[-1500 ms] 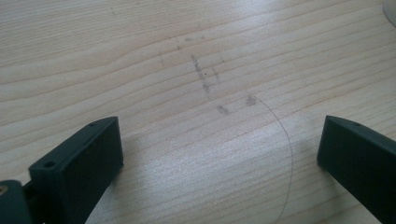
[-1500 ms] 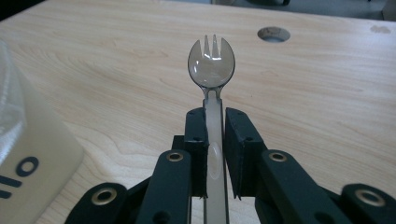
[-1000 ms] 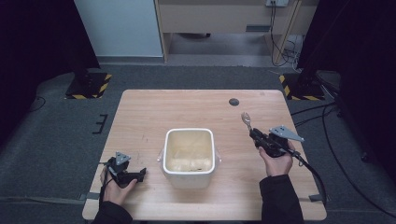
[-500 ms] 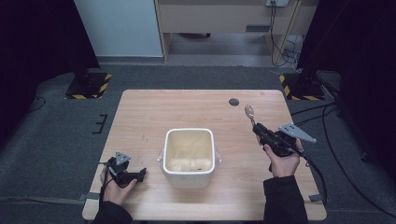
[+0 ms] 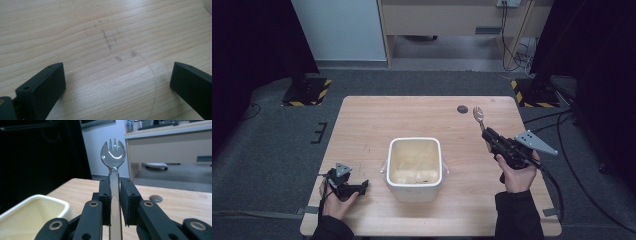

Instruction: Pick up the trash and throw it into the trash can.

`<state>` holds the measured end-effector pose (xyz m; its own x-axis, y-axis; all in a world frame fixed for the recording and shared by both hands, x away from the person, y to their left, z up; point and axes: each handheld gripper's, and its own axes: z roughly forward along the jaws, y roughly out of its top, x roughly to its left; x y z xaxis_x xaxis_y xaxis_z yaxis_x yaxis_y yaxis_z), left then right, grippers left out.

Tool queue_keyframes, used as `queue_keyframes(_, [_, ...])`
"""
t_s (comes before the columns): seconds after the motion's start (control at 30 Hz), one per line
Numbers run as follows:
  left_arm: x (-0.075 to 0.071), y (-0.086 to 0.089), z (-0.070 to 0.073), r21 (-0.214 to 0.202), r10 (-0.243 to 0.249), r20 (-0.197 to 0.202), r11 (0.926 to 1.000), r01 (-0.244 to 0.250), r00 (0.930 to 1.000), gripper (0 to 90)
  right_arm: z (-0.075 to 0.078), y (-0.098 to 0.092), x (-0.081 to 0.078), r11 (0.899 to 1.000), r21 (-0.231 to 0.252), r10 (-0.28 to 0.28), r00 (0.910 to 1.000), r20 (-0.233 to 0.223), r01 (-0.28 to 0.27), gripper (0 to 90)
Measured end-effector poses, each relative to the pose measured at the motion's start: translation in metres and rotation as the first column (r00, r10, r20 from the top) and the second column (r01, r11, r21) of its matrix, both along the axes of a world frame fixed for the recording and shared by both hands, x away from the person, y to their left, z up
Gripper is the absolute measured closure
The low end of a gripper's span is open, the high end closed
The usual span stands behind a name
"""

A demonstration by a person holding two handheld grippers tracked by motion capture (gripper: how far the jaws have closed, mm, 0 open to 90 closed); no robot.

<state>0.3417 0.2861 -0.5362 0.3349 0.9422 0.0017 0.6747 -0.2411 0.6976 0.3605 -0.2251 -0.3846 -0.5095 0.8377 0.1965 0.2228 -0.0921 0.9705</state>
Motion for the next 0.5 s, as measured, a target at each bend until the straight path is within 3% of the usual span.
queue_keyframes(0.5, [0.000, 0.000, 0.000, 0.000, 0.000, 0.000, 1.0000, 0.000, 1.0000, 0.0, 0.012, 0.031, -0.013, 0.993, 0.001, 0.115, 0.9925, 0.042, -0.115, 79.6])
